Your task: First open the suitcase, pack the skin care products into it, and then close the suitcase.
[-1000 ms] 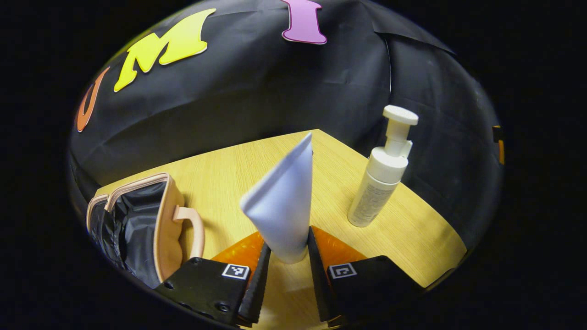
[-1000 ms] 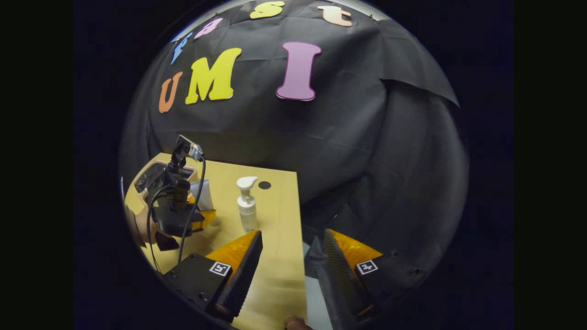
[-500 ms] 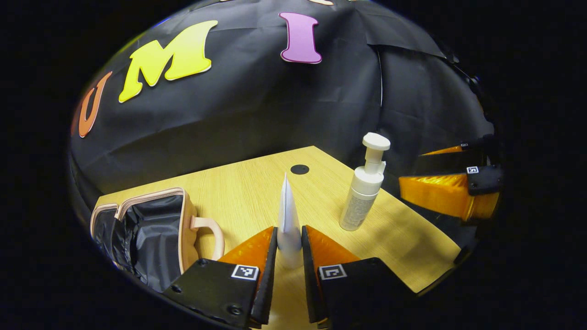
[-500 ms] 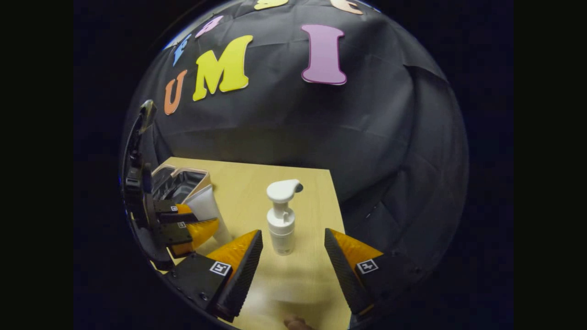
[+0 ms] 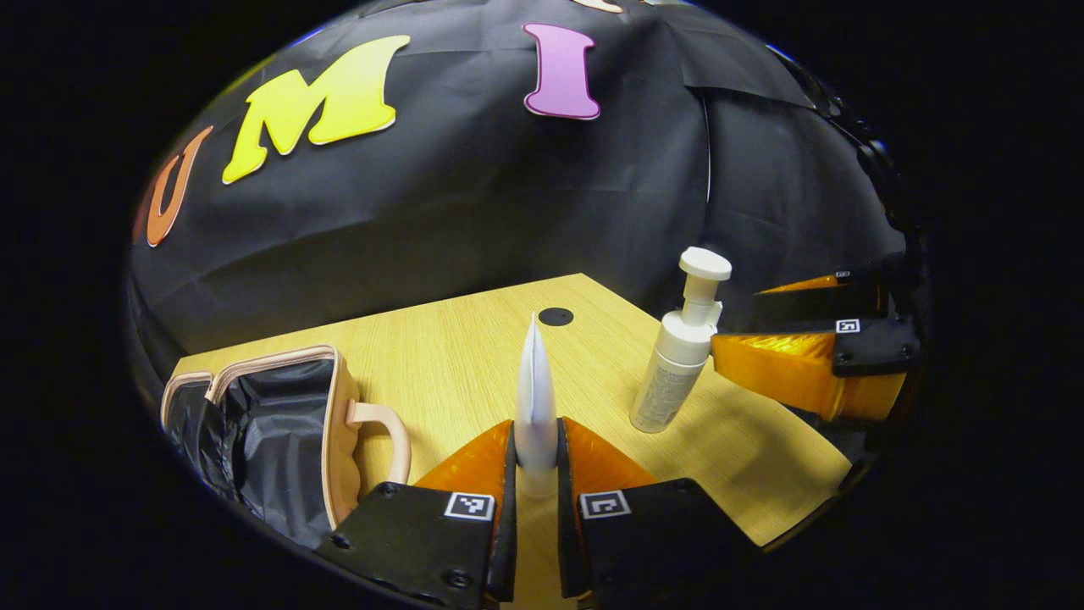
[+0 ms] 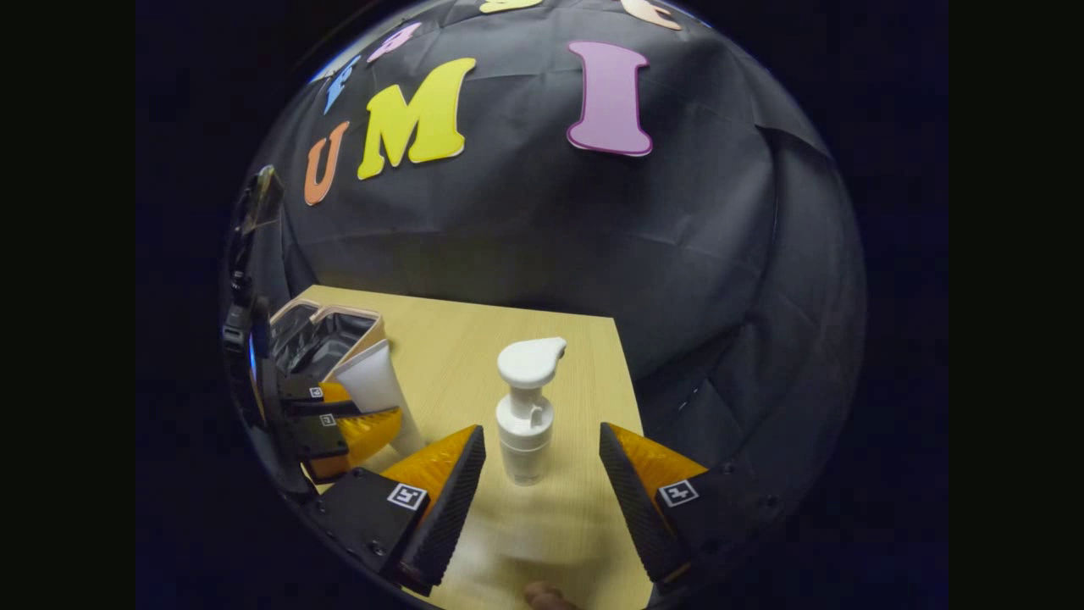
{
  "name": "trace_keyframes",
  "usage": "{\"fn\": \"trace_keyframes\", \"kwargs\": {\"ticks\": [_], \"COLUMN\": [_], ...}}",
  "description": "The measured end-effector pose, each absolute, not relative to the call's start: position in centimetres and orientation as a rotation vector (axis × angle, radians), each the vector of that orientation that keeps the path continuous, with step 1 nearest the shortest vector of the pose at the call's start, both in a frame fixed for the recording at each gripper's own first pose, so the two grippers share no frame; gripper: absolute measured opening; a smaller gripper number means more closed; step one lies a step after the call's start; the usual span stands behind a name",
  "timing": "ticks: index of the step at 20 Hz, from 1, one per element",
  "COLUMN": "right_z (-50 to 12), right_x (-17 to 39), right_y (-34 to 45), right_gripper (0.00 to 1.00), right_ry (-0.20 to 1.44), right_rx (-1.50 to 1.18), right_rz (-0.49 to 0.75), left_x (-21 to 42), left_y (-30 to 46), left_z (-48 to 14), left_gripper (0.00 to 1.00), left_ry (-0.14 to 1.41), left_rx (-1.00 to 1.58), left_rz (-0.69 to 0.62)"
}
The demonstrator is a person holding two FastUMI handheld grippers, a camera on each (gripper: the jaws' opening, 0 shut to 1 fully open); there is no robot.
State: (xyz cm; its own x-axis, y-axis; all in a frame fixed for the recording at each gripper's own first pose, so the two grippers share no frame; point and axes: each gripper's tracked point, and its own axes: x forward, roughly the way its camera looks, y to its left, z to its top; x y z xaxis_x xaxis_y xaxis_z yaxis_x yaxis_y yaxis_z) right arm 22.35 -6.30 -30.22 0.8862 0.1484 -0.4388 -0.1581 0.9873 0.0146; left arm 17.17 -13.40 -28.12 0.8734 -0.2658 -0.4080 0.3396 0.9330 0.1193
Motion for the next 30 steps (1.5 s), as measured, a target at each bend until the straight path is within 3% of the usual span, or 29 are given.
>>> {"fn": "trace_keyframes", "kwargs": {"ticks": [8, 10, 11, 12, 21, 26, 30], "right_z": [-33.9, -33.8, -34.4, -34.5, -31.2, -27.5, -26.0], "right_x": [26.3, 26.4, 26.6, 26.4, 22.9, 18.1, 14.1], "right_y": [-5.1, -4.2, -4.7, -4.8, -3.2, 0.4, 3.9], "right_gripper": [0.80, 0.70, 0.56, 0.51, 0.48, 0.47, 0.47], "right_ry": [0.500, 0.500, 0.505, 0.518, 0.516, 0.491, 0.481], "right_rx": [0.029, 0.041, 0.013, 0.007, 0.017, 0.022, 0.033], "right_rz": [0.167, 0.191, 0.164, 0.157, 0.135, 0.145, 0.152], "left_x": [17.0, 16.4, 16.0, 15.8, 10.3, 8.0, 6.7], "left_y": [-12.1, -11.3, -11.0, -10.6, -2.9, 5.7, 12.3], "left_z": [-27.9, -27.4, -26.9, -26.1, -16.6, -16.3, -19.7], "left_gripper": [0.13, 0.12, 0.12, 0.12, 0.12, 0.12, 0.12], "left_ry": [0.404, 0.411, 0.411, 0.402, 0.360, 0.407, 0.545], "left_rx": [0.171, 0.144, 0.126, 0.117, 0.124, 0.173, 0.159], "left_rz": [-0.265, -0.244, -0.239, -0.232, -0.171, -0.109, -0.054]}}
